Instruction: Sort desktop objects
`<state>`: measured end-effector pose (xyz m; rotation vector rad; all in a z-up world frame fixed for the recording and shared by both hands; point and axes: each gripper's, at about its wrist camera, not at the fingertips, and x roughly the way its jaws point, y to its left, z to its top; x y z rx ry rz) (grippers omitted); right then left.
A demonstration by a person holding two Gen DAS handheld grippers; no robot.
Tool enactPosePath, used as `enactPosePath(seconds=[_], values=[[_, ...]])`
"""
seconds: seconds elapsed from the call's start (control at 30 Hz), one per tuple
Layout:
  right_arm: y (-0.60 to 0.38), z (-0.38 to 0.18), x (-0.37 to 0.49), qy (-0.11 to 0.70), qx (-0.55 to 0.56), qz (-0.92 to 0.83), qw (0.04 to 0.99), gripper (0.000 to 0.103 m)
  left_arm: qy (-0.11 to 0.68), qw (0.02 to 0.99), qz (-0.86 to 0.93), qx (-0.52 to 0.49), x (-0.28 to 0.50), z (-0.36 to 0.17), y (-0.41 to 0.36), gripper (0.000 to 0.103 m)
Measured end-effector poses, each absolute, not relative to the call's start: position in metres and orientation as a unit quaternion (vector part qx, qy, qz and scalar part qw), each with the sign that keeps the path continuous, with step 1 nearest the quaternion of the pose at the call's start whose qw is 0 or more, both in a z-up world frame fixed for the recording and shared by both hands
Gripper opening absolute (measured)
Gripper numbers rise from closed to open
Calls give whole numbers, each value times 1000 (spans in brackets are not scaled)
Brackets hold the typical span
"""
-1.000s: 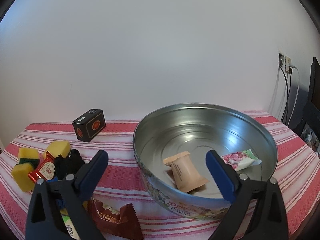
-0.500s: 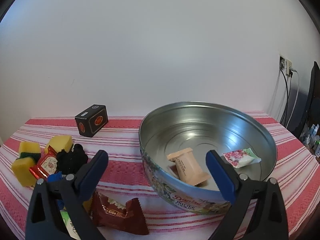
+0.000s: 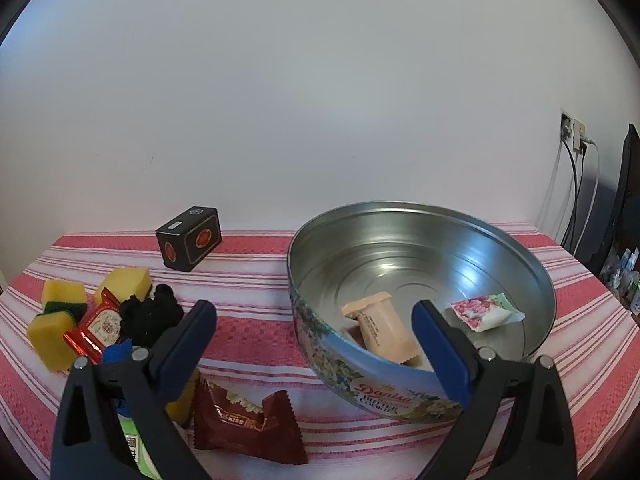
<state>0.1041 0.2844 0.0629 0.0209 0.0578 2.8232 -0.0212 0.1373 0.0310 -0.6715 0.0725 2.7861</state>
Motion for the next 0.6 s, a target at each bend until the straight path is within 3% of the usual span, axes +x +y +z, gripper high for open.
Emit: enactPosePath(seconds=[0.6], values=[[276, 62, 103, 32, -4, 989, 144, 84, 18, 132, 961, -244, -22, 31, 125, 99]])
